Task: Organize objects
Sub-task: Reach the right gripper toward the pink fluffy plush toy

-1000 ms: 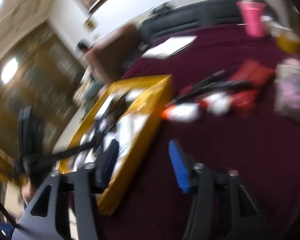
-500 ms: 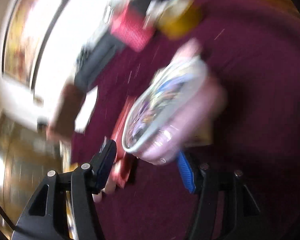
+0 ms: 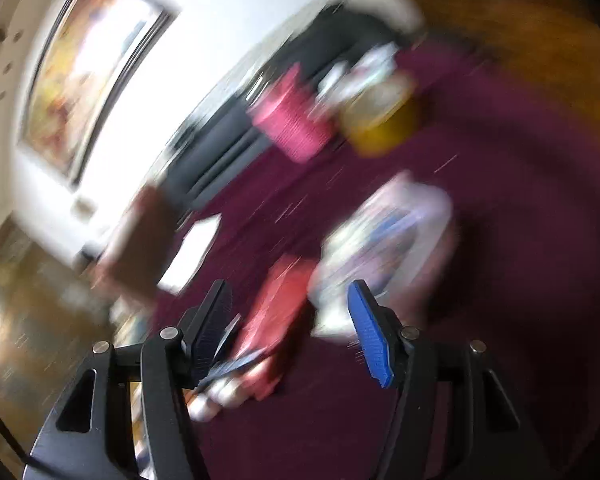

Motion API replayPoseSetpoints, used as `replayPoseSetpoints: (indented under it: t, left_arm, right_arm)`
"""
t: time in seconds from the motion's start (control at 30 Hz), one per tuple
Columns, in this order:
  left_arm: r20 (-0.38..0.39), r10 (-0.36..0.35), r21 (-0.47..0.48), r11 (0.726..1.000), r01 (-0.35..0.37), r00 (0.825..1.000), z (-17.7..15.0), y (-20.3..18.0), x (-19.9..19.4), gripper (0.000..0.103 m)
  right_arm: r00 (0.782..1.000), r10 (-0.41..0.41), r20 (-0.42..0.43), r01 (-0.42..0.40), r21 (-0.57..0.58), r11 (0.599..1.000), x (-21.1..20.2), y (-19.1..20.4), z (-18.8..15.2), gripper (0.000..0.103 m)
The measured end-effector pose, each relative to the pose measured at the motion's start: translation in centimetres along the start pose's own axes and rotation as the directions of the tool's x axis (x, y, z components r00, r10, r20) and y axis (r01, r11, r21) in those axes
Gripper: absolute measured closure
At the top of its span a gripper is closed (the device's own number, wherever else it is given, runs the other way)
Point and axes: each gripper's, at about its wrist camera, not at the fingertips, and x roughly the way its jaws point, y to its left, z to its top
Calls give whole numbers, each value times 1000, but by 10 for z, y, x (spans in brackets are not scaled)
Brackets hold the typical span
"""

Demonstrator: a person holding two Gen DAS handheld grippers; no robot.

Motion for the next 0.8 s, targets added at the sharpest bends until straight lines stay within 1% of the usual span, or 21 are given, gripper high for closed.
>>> replayPoseSetpoints:
  t: [0.03, 0.07, 0.1, 0.13, 0.2, 0.23, 0.27, 0.3, 0.33, 0.37, 0.4, 0.43, 0.5, 0.57, 0.63, 0.67, 0.7, 0.73, 0.77, 0.8]
  left_arm:
    - [-7, 1, 2, 1000, -1, 1000, 2, -2, 4, 68]
    - [-12, 3, 3, 1000, -3, 1000, 2, -4, 6, 68]
    - [-18, 3, 5, 1000, -3, 1000, 3, -6, 9, 68]
    - [-22, 1, 6, 1000, -1, 1000, 3, -7, 11, 68]
    - [-30, -2, 11, 1000, 2, 1000, 2, -8, 15, 68]
    - [-35, -1, 10, 1000, 2, 999, 2, -8, 16, 68]
    - [-37, -2, 4, 1000, 2, 999, 1, -6, 17, 68]
    - [-40, -4, -1, 1000, 4, 999, 1, -4, 18, 68]
    - [-44, -6, -4, 1000, 5, 999, 1, -3, 19, 68]
    - [-49, -5, -6, 1000, 5, 999, 2, -1, 20, 68]
    - [-51, -4, -10, 1000, 4, 999, 3, 1, 22, 68]
    - [-53, -6, -12, 1000, 6, 999, 3, 2, 23, 68]
    - [-60, -17, -15, 1000, 16, 998, 3, 4, 26, 68]
    - [-69, -26, -15, 1000, 25, 997, 3, 5, 30, 68]
    - [-72, -31, -16, 999, 30, 997, 3, 5, 31, 68]
    - [-73, -32, -16, 999, 31, 997, 3, 6, 31, 68]
    - [-73, -31, -16, 999, 30, 997, 3, 7, 31, 68]
    - [-72, -30, -19, 999, 29, 997, 4, 8, 30, 68]
    - [-71, -30, -21, 999, 28, 997, 4, 9, 30, 68]
    - [-69, -29, -25, 999, 27, 997, 5, 11, 30, 68]
  right_arm:
    - [996, 44, -82, -44, 3, 999, 24, 4, -6, 43]
    - [989, 69, -128, -67, 20, 998, 43, 5, -11, 43]
    - [986, 78, -146, -73, 42, 996, 61, 5, -13, 43]
    - [986, 68, -150, -62, 44, 997, 75, 6, -12, 43]
    - [992, 27, -127, -22, 44, 999, 100, 4, -6, 44]
    - [991, 9, -134, -2, 51, 999, 111, 2, -3, 48]
    - [992, -36, -119, 43, 56, 998, 115, -1, -1, 62]
    - [989, -137, -60, 142, 83, 986, 107, -7, -1, 63]
    - [986, -165, -32, 167, 123, 978, 95, -10, -2, 63]
    - [988, -156, -14, 156, 156, 975, 88, -14, -2, 63]
    - [984, -177, 18, 172, 177, 969, 78, -20, 1, 63]
    - [973, -223, 55, 209, 190, 959, 68, -25, 5, 63]
    - [958, -264, 111, 237, 210, 949, 50, -41, 18, 63]
    - [950, -290, 118, 258, 227, 939, 41, -56, 30, 63]
    - [936, -341, 81, 316, 230, 921, 40, -66, 39, 63]
    - [927, -366, 81, 340, 232, 911, 38, -69, 42, 63]
    - [914, -390, 106, 360, 227, 905, 32, -69, 43, 63]
    - [907, -402, 124, 373, 205, 905, 25, -67, 50, 62]
    - [905, -406, 125, 383, 177, 907, 29, -61, 56, 57]
    - [911, -399, 106, 382, 156, 911, 35, -57, 61, 55]
